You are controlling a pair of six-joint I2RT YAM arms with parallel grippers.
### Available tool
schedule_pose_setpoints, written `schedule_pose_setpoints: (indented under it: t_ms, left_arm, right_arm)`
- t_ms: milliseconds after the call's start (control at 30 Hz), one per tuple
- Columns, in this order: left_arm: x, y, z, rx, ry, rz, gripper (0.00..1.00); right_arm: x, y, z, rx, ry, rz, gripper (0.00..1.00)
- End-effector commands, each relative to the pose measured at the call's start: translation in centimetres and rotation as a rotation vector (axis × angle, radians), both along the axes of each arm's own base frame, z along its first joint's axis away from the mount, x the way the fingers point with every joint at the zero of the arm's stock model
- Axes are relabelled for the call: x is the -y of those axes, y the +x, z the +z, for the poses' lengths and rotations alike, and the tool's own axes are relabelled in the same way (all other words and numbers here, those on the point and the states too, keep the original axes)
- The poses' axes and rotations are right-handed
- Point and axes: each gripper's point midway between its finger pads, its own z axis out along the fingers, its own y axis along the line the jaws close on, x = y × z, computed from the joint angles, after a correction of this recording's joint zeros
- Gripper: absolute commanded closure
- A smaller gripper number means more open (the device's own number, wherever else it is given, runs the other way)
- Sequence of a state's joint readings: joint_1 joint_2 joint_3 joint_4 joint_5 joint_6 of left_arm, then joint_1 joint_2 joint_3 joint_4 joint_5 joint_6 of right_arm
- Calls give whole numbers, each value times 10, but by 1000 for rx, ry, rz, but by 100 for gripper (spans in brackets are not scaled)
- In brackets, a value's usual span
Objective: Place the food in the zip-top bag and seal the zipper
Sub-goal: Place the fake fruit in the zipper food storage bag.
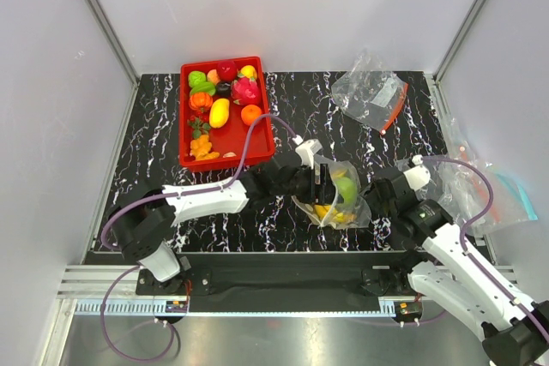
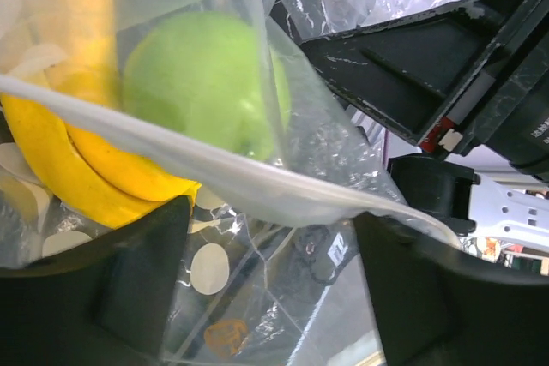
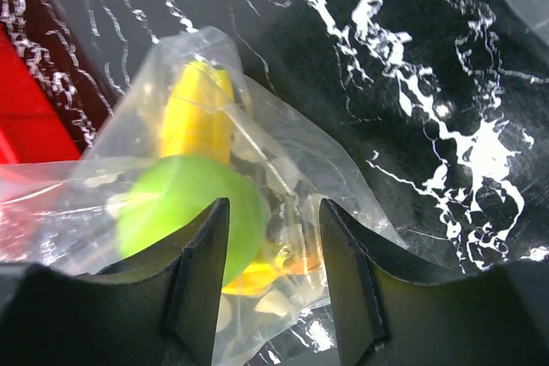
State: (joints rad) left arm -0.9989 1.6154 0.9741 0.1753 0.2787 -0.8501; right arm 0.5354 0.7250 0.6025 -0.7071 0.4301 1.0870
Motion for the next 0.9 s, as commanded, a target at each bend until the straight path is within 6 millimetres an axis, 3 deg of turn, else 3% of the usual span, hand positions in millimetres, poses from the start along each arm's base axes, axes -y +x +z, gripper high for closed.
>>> schedule_pose_setpoints:
  t_ms: [0,133,300,433,533,633,667,733,800,833,867]
  left_arm:
    - [7,5,31,72,-77,-1,32]
    - [9,4,26,60,-75,-10,38]
    - [5,17,17,102,-10,35,42]
    - [7,21,6,100,28,31,42]
    - [4,18,5,99,27,25,41]
    - [-11,19,10,129,66,53,40]
    - [-19,21,21,175,76,62,40]
    - [-32,27,28,217,112,106,36]
    - [-53,29,37,266,174,139,34]
    - [-62,25,34,263,215,133,33]
    - [-70,29,45,298,221,158,31]
  right_arm:
    - [11,9,33,69,-59,-18,48]
    - [16,10,50,95,-111,11,53]
    - [-11,18,76,179,-70,181,62]
    - [-42,23,78,164,-25,325,67]
    - [-58,26,60,95,-16,393,69]
    - [-63,27,31,4,-17,395,70]
    - [-61,25,17,-30,-29,389,70]
    - [-56,25,12,-37,-34,352,71]
    - [-52,26,17,-7,-44,340,71]
    - [-52,28,24,19,-47,347,69]
    - [-51,30,40,62,-48,347,67]
